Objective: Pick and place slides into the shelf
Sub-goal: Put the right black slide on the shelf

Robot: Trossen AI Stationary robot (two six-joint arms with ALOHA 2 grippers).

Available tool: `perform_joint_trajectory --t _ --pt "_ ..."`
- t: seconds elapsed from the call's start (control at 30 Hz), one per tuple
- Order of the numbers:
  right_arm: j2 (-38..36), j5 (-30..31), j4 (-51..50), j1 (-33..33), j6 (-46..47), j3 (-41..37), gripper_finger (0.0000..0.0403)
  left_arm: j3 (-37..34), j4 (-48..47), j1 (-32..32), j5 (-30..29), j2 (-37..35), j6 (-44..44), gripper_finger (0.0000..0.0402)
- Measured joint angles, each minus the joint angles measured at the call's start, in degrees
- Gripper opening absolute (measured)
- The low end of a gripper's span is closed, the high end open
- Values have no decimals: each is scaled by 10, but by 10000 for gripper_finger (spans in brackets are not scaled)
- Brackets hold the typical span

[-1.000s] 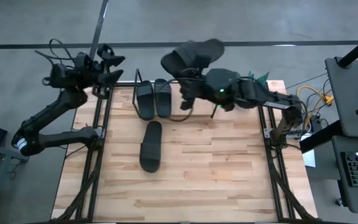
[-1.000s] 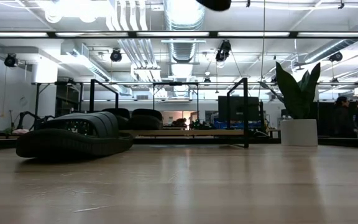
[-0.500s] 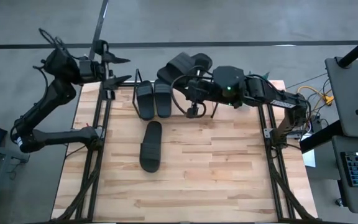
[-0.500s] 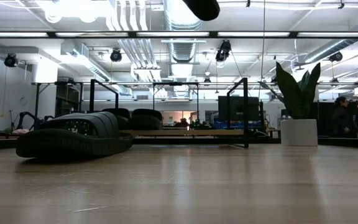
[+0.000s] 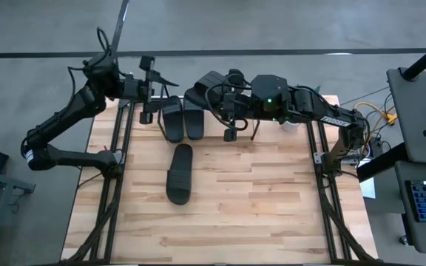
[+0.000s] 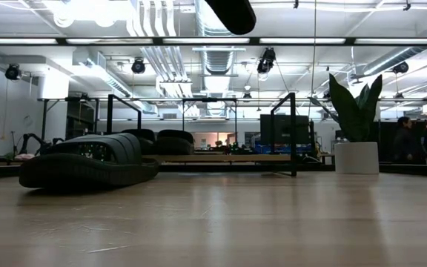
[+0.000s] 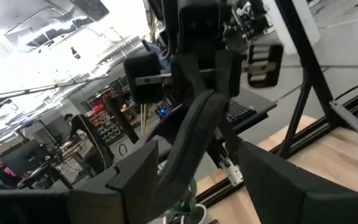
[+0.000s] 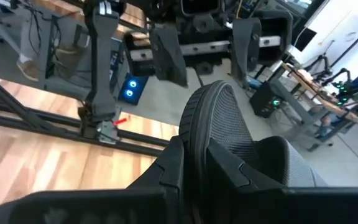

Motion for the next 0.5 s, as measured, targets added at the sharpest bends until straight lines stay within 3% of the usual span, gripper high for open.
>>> perform_joint_trajectory --t 0.5 --pt "0 -15 0 0 37 -3 30 4 63 -21 24 49 29 207"
